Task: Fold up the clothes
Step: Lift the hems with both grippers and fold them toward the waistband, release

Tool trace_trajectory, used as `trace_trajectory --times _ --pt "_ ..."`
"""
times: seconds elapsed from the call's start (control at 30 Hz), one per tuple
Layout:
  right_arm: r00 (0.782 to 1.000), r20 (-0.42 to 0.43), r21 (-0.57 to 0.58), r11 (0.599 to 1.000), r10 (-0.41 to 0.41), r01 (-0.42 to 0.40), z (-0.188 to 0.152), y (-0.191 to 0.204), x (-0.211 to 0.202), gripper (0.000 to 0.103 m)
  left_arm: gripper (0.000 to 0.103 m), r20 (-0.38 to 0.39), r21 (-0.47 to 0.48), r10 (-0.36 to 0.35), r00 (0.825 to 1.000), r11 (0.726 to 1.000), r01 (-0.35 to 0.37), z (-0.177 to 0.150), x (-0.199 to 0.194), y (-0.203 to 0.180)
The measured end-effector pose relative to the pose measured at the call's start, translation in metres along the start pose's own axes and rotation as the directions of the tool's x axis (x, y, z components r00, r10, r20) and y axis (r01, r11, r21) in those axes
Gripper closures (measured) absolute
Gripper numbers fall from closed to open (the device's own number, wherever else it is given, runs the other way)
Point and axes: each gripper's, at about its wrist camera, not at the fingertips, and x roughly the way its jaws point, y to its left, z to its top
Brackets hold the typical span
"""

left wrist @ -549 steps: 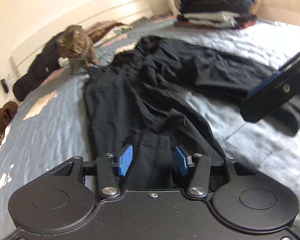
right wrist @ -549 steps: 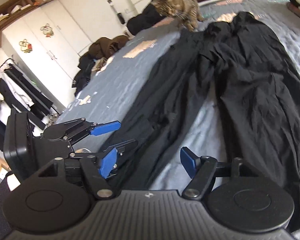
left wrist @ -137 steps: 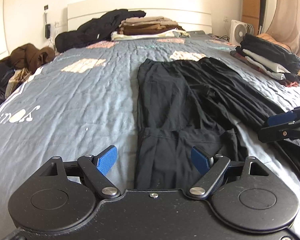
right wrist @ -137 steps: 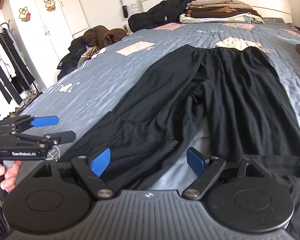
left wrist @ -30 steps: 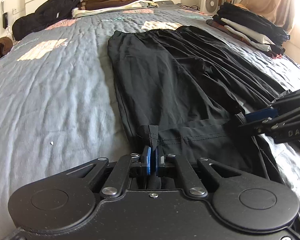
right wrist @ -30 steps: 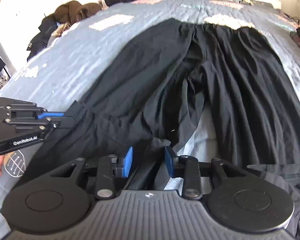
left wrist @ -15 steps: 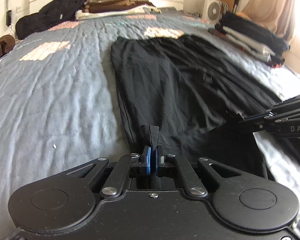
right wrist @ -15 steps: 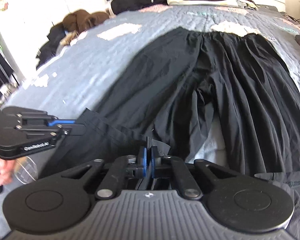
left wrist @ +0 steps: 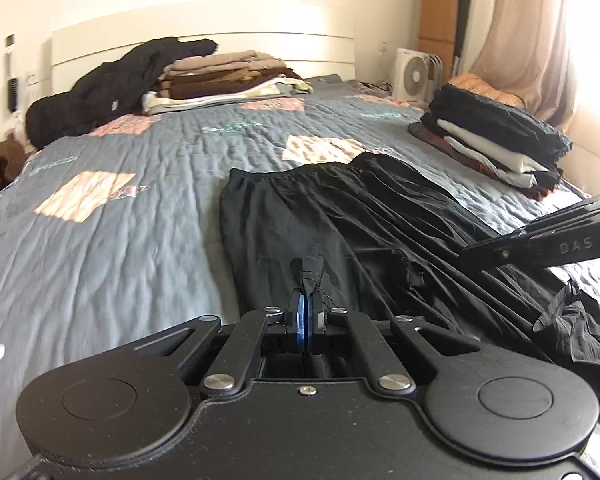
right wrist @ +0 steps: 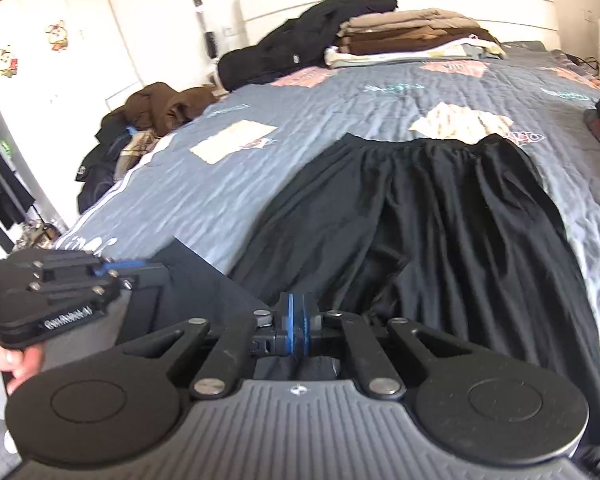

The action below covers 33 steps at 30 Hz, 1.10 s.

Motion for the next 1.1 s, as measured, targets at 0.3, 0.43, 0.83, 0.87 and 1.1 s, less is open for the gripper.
trace_trajectory --times 0.3,0.43,0.83,0.87,1.1 --pt "0.992 -0.124 -0.015 0.999 -0.036 0.034 -0.023 -0.006 0.053 0.074 0.101 -0.066 -0.023 -0.005 0.998 1.0 0.004 -0.035 0.01 0.004" --pt "0.985 -0.154 -0.038 0.997 -0.074 0.069 -0.031 -0.002 0.072 0.054 0.101 -0.063 -0.034 -0.015 0.998 0.999 0.013 -0.041 0.011 0.006" --pt "0.981 -0.161 -0.154 0.985 -0.108 0.083 -0.03 0.02 0.094 0.092 0.101 -0.056 -0.038 -0.017 0.998 0.999 0.015 -0.045 0.01 0.005" --pt "0.984 -0.15 -0.14 0.987 -0.096 0.075 -0.029 0.019 0.089 0.094 0.101 -0.056 -0.037 -0.017 0.998 0.999 0.015 -0.045 0.01 0.005" --pt "0.998 -0.064 -0.042 0.999 -0.009 0.007 -0.018 0.013 0.052 0.097 0.101 -0.023 -0.05 -0.016 1.0 0.999 0.015 -0.039 0.002 0.007"
